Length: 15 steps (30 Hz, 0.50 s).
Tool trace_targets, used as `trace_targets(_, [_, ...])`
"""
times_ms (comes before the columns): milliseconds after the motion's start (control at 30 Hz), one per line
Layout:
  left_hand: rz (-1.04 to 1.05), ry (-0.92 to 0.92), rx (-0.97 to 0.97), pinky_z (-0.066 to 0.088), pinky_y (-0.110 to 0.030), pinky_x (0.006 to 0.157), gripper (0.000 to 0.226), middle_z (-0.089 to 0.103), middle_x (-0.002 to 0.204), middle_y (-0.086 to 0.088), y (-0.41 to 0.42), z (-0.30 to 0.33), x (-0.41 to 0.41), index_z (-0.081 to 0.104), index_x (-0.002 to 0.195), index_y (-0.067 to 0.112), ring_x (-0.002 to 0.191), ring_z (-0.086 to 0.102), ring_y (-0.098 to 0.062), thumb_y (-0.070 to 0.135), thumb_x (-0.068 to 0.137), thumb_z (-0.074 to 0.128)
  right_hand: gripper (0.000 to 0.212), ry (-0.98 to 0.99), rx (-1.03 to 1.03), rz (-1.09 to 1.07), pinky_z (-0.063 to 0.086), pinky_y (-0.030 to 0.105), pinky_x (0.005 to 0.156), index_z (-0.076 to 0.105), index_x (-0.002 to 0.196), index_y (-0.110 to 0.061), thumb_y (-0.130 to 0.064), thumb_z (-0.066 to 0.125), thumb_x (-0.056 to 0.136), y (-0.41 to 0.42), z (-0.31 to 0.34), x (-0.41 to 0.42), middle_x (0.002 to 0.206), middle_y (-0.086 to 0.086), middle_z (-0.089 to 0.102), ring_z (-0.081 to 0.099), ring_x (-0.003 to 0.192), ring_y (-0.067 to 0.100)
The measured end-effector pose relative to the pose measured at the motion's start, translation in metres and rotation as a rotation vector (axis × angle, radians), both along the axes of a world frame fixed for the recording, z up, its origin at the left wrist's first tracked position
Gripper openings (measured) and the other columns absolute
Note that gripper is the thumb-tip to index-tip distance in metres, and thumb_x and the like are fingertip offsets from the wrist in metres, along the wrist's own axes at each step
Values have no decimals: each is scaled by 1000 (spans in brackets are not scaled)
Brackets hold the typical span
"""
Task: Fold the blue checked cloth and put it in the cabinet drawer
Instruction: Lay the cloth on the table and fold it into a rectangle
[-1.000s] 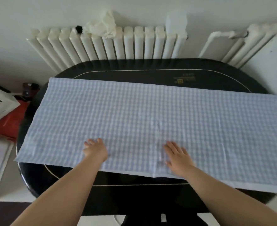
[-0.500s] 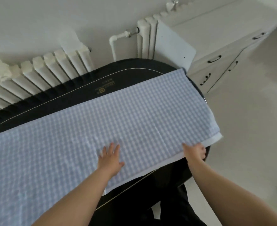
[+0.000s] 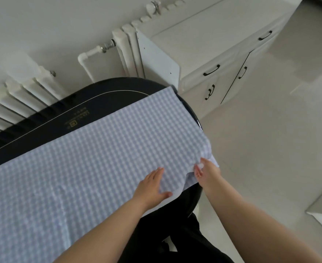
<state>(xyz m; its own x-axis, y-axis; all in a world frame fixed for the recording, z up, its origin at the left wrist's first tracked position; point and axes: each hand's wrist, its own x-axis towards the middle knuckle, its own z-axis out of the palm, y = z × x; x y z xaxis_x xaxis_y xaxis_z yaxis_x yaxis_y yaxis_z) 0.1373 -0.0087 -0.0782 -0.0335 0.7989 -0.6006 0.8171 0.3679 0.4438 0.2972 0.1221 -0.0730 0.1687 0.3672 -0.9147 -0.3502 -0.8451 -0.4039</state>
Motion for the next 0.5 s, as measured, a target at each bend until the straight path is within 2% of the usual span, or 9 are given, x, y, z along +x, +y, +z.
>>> trace_targets(67, [-5, -21, 0, 16, -37, 117, 96, 1, 161, 3, 17, -1, 18, -1, 153, 19, 148, 4, -16, 57, 85, 55, 36, 58, -104, -1, 48, 25, 48, 49, 120, -8, -11, 64, 88, 11, -3, 3, 108, 18, 47, 56, 71, 21])
trace_targets(233, [-9, 50, -40, 22, -39, 114, 92, 7, 161, 1, 39, -11, 46, 3, 153, 17, 147, 9, -18, 56, 86, 53, 31, 13, -153, 204, 43, 21, 51, 54, 110, -8, -11, 68, 82, 25, -17, 16, 91, 10, 51, 49, 63, 15])
trace_targets(300, [38, 87, -12, 27, -40, 111, 84, 14, 159, 1, 45, -15, 54, 11, 152, 18, 144, 15, -19, 55, 88, 52, 32, -39, -71, 309, 38, 24, 49, 55, 108, -9, -17, 69, 81, 28, -24, 23, 80, 6, 52, 45, 60, 14])
trace_targets(367, [115, 64, 16, 31, -39, 110, 77, 23, 155, 0, 52, -18, 61, 17, 150, 19, 141, 22, -20, 53, 90, 51, 30, -80, 38, 458, 40, 26, 52, 58, 106, -6, -21, 68, 82, 32, -26, 26, 79, 4, 56, 49, 61, 16])
trace_targets(433, [159, 17, 42, 32, -36, 109, 69, 30, 152, 2, 61, -18, 67, 23, 149, 20, 138, 28, -19, 49, 92, 50, 17, -147, 217, 647, 45, 26, 59, 60, 93, -11, -22, 68, 82, 35, -23, 24, 83, 2, 60, 56, 67, 15])
trace_targets(500, [257, -30, 100, 35, -31, 106, 52, 43, 144, 7, 70, -15, 71, 37, 144, 24, 133, 38, -14, 41, 96, 48, 16, -207, 437, 884, 42, 23, 64, 54, 80, -19, -27, 67, 82, 37, -12, 16, 86, 0, 58, 56, 74, 12])
